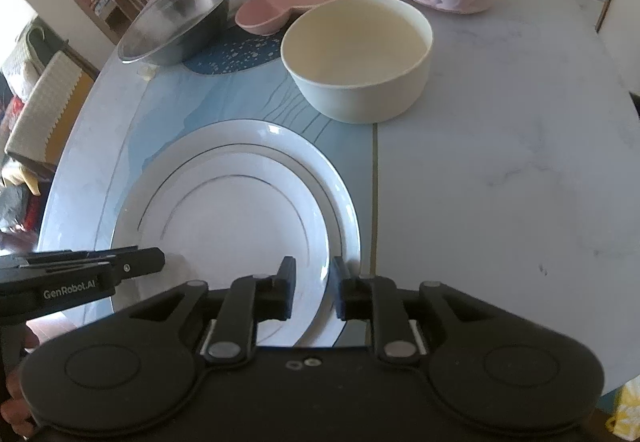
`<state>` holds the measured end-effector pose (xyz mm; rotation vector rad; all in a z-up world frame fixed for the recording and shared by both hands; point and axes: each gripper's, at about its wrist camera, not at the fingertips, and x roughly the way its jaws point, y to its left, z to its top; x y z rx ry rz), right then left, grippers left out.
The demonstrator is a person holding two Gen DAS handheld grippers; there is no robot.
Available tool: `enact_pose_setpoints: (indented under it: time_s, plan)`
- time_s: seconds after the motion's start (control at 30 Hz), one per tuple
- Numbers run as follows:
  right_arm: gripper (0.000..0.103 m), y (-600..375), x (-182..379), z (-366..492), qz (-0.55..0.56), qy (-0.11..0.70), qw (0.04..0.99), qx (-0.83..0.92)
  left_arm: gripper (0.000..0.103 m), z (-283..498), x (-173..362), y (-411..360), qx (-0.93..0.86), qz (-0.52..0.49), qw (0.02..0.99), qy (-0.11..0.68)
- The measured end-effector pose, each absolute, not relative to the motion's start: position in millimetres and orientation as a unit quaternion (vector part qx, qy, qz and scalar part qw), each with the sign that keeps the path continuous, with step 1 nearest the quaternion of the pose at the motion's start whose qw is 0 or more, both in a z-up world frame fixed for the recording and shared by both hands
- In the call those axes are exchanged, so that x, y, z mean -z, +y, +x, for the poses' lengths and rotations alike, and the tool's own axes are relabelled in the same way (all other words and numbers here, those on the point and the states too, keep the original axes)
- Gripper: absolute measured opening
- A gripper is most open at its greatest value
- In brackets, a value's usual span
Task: Organize plates and bowls
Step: 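Open both grippers and move them to the pink bear-shaped plate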
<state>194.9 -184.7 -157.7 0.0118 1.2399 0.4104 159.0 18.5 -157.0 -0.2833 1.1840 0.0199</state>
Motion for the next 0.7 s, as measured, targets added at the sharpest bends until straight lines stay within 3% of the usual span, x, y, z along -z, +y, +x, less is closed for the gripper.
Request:
enact_pose_setpoints:
  time_s: [0.17,0.3,0.47,0.57,0.6,0.63,0.7]
  plan:
    - [0.027,-187.6,151.7,195.5,-0.001,0.573,0.796,-0.198,0.018,158.3,155.0,20.1,-0.011,-0.128,0.82,0.557]
    - [0.036,-191.3,146.2,195.0,0.009,0.565,0.798,-0.208,0.018,154.1,149.7,25.6,-0.008,-0.126,0.824,0.552]
    - [0.038,-193.0,133.7,189.0,0.011,0.546,0.808,-0.222,0.02,143.9,133.6,25.3,-0.01,-0.102,0.84,0.532]
    - [0.041,-191.4,117.4,182.9,0.004,0.522,0.82,-0.236,0.05,135.0,117.1,24.6,-0.01,-0.093,0.859,0.503]
    - [0.046,-191.0,110.8,180.5,0.001,0.512,0.825,-0.24,0.065,131.8,110.6,24.0,-0.012,-0.09,0.867,0.49]
    - [0.05,-191.0,104.6,178.5,-0.001,0.503,0.83,-0.241,0.071,128.0,102.8,23.1,-0.015,-0.086,0.876,0.474]
    - [0.055,-190.4,92.4,174.3,-0.004,0.487,0.838,-0.246,0.072,123.1,89.9,20.6,-0.011,-0.076,0.888,0.453]
